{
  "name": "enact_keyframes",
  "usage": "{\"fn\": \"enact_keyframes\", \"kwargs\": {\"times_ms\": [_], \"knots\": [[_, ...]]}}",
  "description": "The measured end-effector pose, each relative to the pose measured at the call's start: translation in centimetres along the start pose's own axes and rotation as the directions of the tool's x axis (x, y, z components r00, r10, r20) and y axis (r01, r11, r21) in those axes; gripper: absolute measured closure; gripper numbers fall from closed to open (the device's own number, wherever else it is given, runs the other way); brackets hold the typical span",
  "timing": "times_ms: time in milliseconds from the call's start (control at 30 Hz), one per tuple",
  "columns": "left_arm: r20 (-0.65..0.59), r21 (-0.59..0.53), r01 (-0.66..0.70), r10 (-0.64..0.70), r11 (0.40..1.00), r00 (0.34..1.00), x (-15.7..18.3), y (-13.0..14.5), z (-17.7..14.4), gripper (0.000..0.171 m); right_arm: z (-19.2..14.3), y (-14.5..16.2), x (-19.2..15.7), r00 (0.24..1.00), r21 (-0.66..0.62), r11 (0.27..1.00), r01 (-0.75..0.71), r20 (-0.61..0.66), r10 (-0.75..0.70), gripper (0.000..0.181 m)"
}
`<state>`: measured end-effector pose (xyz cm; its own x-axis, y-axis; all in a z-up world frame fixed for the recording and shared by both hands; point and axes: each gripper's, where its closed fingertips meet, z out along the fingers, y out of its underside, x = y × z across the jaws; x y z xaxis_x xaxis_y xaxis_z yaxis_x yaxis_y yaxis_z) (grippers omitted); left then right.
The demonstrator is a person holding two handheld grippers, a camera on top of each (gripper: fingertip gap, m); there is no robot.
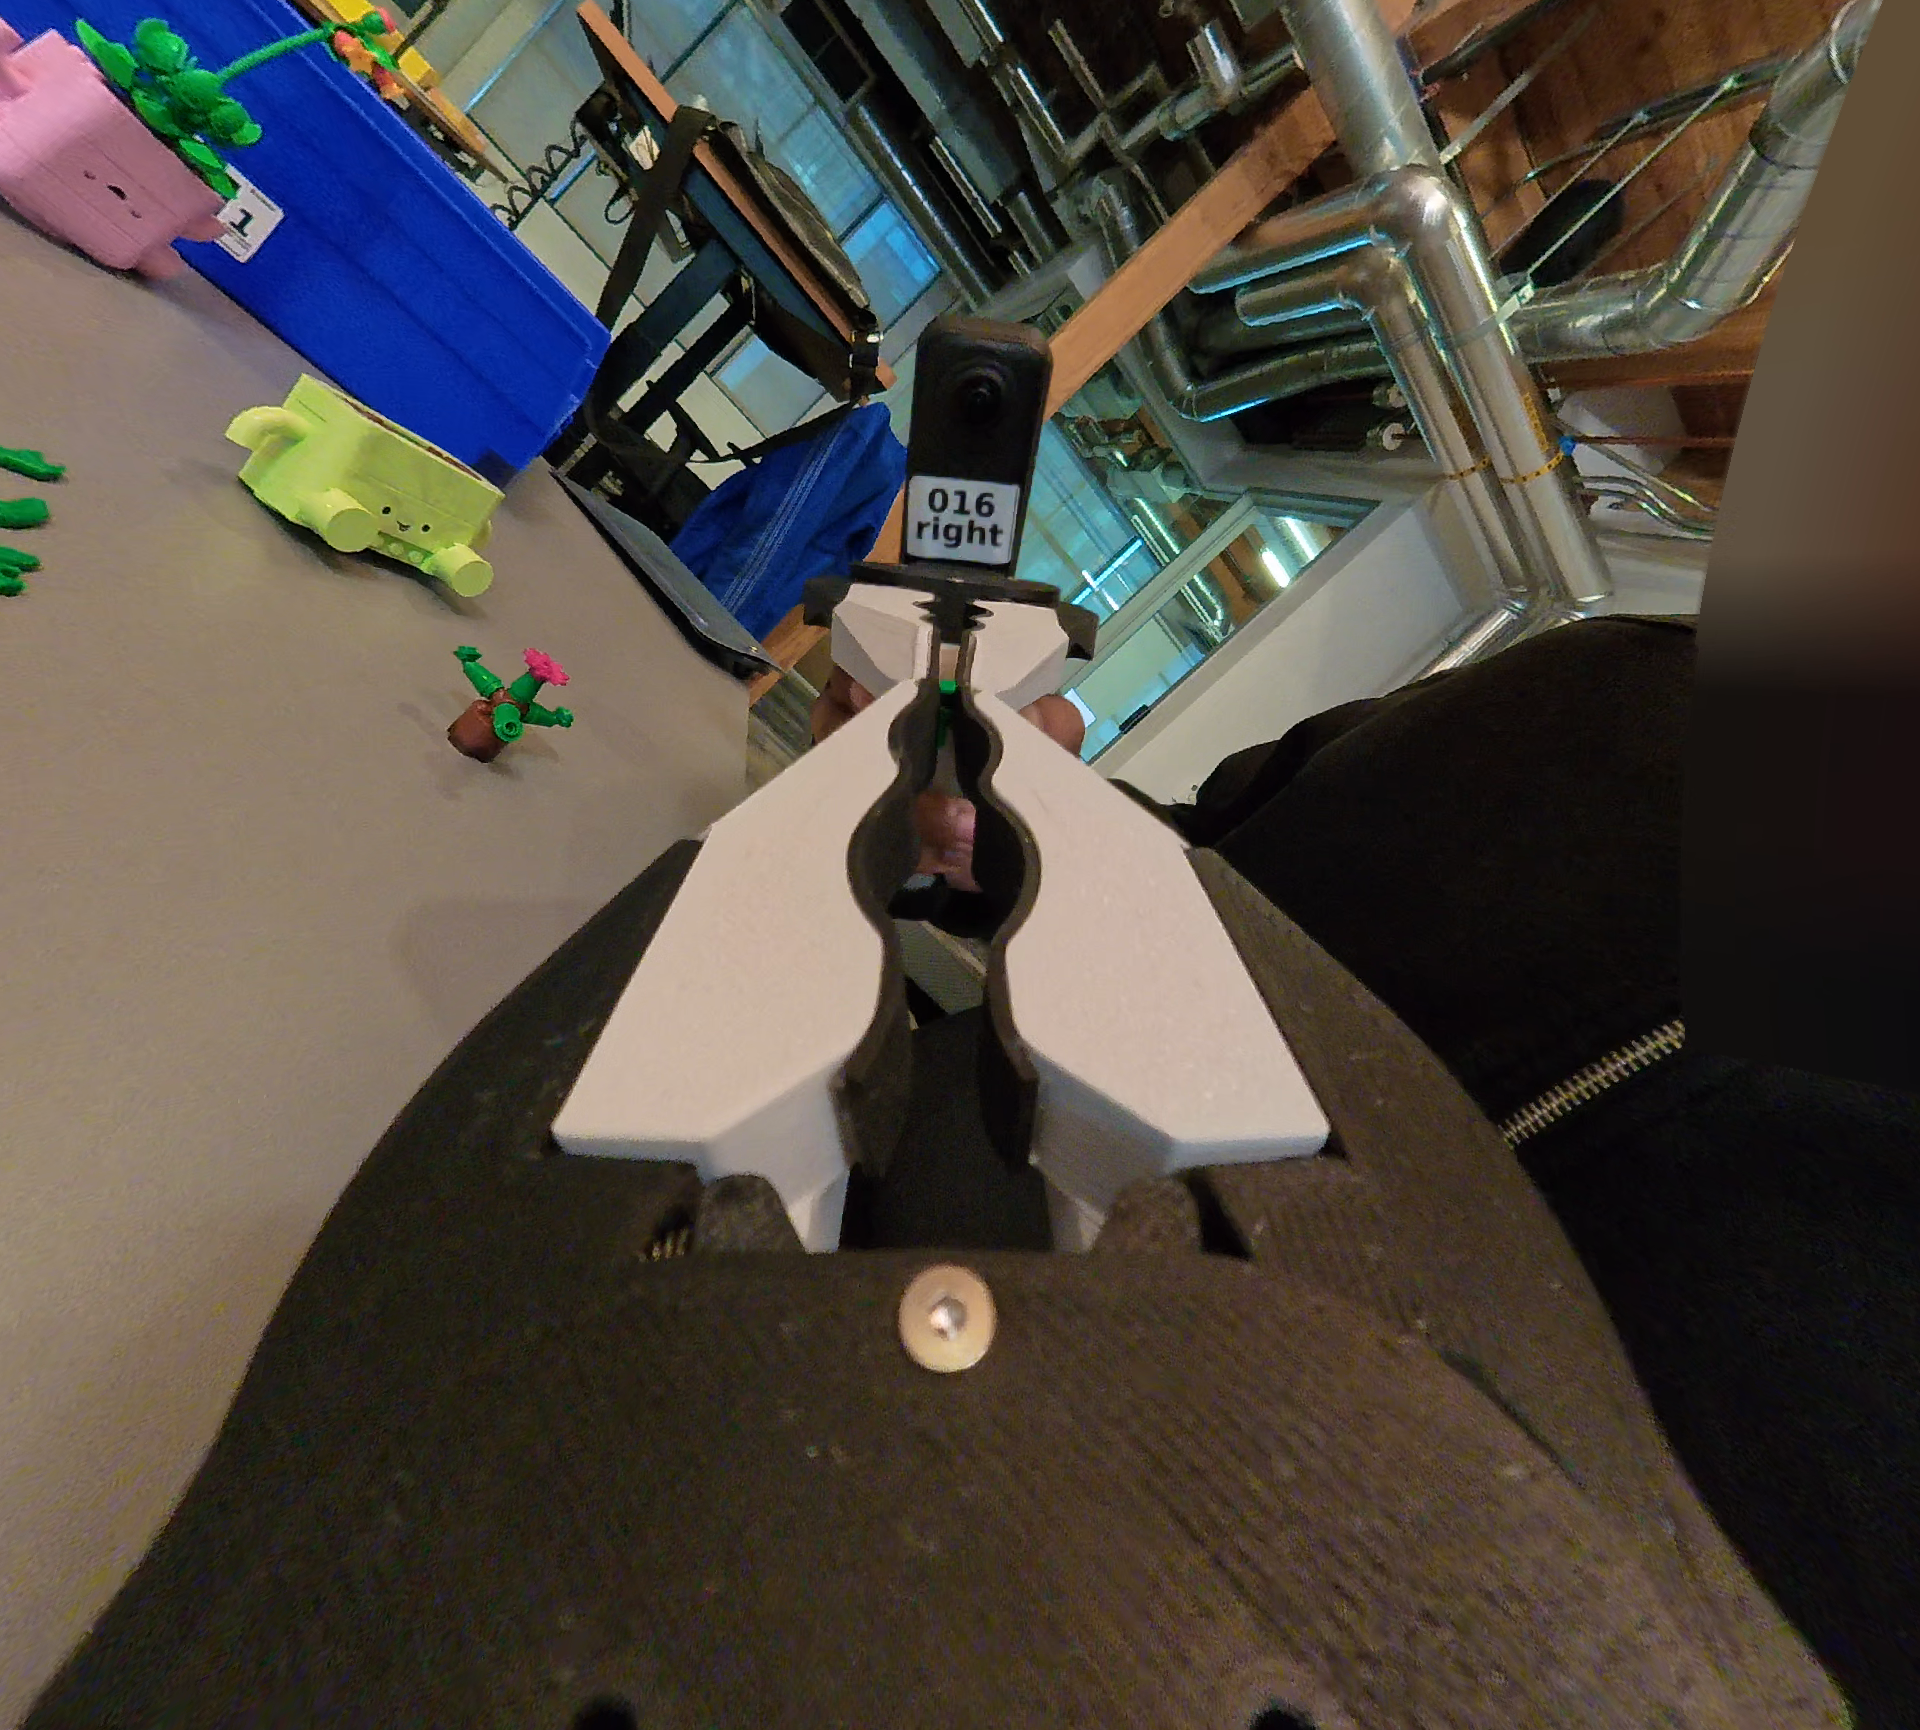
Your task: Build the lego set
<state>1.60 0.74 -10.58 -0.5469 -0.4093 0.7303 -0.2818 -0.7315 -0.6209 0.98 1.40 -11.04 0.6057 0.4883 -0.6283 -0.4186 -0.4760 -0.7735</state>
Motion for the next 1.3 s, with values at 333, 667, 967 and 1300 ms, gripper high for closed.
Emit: {"fn": "enact_keyframes", "kwargs": {"times_ms": [333,667,967,1300], "knots": [[0.396,-0.454,-0.075,0.277,0.888,0.875,-4.9,5.8,-0.6,0.147,-2.6,3.0,3.6,0.96,-0.379,0.912,0.156,-0.159,-0.23,0.181],[0.442,-0.725,-0.149,0.621,0.672,0.648,-7.6,11.1,-1.6,0.141,-3.4,10.2,6.3,0.827,-0.839,0.41,0.358,0.081,-0.556,0.18],[0.477,-0.685,-0.16,0.604,0.711,0.639,-8.2,9.8,-2.2,0.148,-3.1,10.8,6.4,0.823,-0.85,0.403,0.338,0.059,-0.565,0.18],[0.436,-0.695,-0.229,0.653,0.681,0.619,-8.2,9.8,-1.6,0.149,-3.0,10.7,6.9,0.816,-0.852,0.423,0.309,0.009,-0.578,0.18]]}}
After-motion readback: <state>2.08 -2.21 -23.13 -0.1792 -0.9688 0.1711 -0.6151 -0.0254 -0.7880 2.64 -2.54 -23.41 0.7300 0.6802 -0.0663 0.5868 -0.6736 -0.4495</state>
